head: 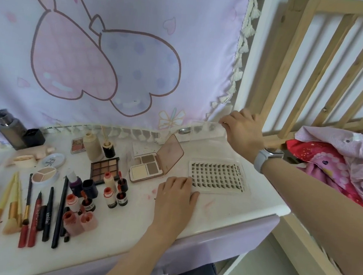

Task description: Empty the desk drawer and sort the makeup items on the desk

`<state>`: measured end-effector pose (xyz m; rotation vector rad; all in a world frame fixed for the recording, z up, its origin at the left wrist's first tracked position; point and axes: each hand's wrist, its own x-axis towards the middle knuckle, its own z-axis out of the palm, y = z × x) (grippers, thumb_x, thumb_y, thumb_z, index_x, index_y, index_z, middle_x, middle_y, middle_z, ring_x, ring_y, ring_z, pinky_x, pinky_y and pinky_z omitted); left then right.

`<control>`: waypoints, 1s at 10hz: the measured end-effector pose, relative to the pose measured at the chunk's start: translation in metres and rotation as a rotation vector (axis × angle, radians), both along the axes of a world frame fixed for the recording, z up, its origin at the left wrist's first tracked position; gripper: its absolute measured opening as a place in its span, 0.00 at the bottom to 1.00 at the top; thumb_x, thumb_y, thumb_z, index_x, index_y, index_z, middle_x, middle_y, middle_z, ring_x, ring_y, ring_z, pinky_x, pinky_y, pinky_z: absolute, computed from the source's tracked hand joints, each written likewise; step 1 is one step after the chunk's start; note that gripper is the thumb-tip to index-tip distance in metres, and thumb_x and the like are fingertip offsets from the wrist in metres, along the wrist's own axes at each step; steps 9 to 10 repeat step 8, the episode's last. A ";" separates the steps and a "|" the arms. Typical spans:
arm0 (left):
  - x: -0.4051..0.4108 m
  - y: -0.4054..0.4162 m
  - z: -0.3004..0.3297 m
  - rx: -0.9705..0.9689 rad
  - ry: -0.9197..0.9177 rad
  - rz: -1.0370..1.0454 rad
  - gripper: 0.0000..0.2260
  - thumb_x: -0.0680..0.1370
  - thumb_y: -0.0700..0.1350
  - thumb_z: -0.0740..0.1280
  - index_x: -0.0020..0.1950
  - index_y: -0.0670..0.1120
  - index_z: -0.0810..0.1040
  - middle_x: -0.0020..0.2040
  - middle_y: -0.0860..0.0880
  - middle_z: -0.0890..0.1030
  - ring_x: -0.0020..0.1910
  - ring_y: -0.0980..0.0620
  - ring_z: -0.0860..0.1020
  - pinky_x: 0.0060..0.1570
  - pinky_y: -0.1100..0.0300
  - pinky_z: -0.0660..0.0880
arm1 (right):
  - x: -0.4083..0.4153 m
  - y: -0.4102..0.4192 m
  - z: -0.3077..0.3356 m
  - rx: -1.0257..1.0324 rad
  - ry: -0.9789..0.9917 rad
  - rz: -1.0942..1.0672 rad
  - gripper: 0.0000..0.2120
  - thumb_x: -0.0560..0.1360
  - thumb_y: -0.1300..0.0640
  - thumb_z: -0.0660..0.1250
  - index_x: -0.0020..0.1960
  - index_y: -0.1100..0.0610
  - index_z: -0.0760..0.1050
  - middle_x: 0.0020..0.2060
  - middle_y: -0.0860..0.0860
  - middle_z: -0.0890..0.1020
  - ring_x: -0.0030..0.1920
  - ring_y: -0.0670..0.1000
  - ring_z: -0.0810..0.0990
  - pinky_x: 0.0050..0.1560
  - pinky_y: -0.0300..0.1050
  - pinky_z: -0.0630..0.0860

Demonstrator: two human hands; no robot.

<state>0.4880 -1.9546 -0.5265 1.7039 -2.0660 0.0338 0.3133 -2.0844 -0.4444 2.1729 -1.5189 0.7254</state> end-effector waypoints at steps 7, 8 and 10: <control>-0.001 -0.012 -0.015 -0.058 -0.237 -0.027 0.25 0.73 0.58 0.53 0.60 0.46 0.77 0.59 0.49 0.79 0.50 0.48 0.78 0.45 0.55 0.75 | 0.011 -0.008 -0.027 0.286 -0.147 0.239 0.23 0.76 0.68 0.55 0.70 0.59 0.65 0.72 0.61 0.61 0.73 0.59 0.60 0.69 0.49 0.62; -0.002 -0.010 -0.012 -0.057 -0.190 -0.038 0.25 0.72 0.58 0.54 0.60 0.46 0.76 0.59 0.50 0.79 0.50 0.49 0.79 0.45 0.57 0.75 | 0.020 0.006 -0.027 0.255 -0.250 0.211 0.22 0.76 0.67 0.56 0.70 0.60 0.66 0.72 0.60 0.62 0.72 0.59 0.61 0.69 0.46 0.59; -0.002 -0.010 -0.012 -0.057 -0.190 -0.038 0.25 0.72 0.58 0.54 0.60 0.46 0.76 0.59 0.50 0.79 0.50 0.49 0.79 0.45 0.57 0.75 | 0.020 0.006 -0.027 0.255 -0.250 0.211 0.22 0.76 0.67 0.56 0.70 0.60 0.66 0.72 0.60 0.62 0.72 0.59 0.61 0.69 0.46 0.59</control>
